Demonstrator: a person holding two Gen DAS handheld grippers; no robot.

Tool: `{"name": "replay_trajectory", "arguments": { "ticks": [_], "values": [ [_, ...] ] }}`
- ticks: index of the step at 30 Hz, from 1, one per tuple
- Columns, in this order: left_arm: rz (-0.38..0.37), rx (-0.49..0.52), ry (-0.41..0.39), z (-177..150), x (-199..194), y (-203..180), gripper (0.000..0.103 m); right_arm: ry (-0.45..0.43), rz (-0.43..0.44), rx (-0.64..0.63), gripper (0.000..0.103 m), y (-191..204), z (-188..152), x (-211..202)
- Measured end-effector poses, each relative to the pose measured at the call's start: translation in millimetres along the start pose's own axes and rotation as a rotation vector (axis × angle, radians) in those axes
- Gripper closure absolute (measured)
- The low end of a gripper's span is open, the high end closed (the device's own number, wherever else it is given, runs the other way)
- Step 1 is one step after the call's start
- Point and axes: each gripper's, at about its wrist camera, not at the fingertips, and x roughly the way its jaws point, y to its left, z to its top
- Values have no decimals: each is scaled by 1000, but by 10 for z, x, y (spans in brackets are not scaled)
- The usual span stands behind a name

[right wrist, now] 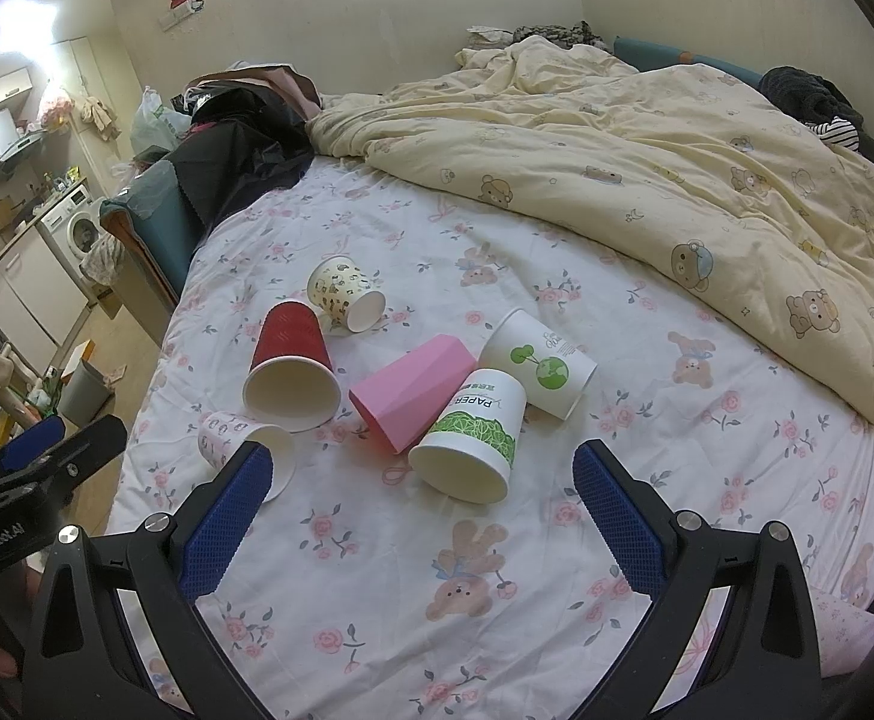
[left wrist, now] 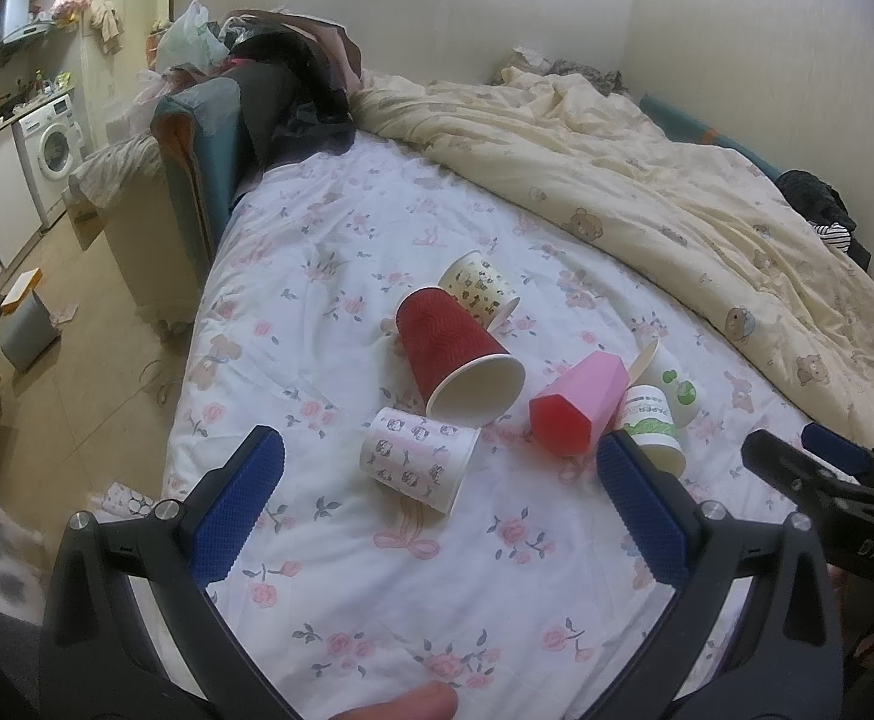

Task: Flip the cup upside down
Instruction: 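Reach down and grasp the yellow Hello Kitty cup with the right gripper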

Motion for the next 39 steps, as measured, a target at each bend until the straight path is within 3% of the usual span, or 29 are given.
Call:
{"name": "replay_trajectory", "arguments": {
  "ticks": [8,11,20,26,29,32,37,39],
  "values": [
    [1,3,10,16,-3,2,0,-1,2,4,1,30,-72,58],
    [11,28,34,92,45,-13,0,36,6,20,1,31,-41,96],
    [36,29,93,636,384,123,0,160,88,-27,1,66,562,416],
    [60,3,158,866,722,293,0,254,109,-64,1,128,967,846],
    [81,-26,209,917,917,410,0,342,135,-77,1,179,1133,1133],
    [92,-52,280,891,1152,528,0,443,177,-74,1,219,1294,1440],
    [85,-95,360,819,1398,663,0,482,142,-99,1,294,1517,1872],
    [82,-109,378,816,1480,712,0,530,151,-97,7,321,1570,2137]
  ]
}}
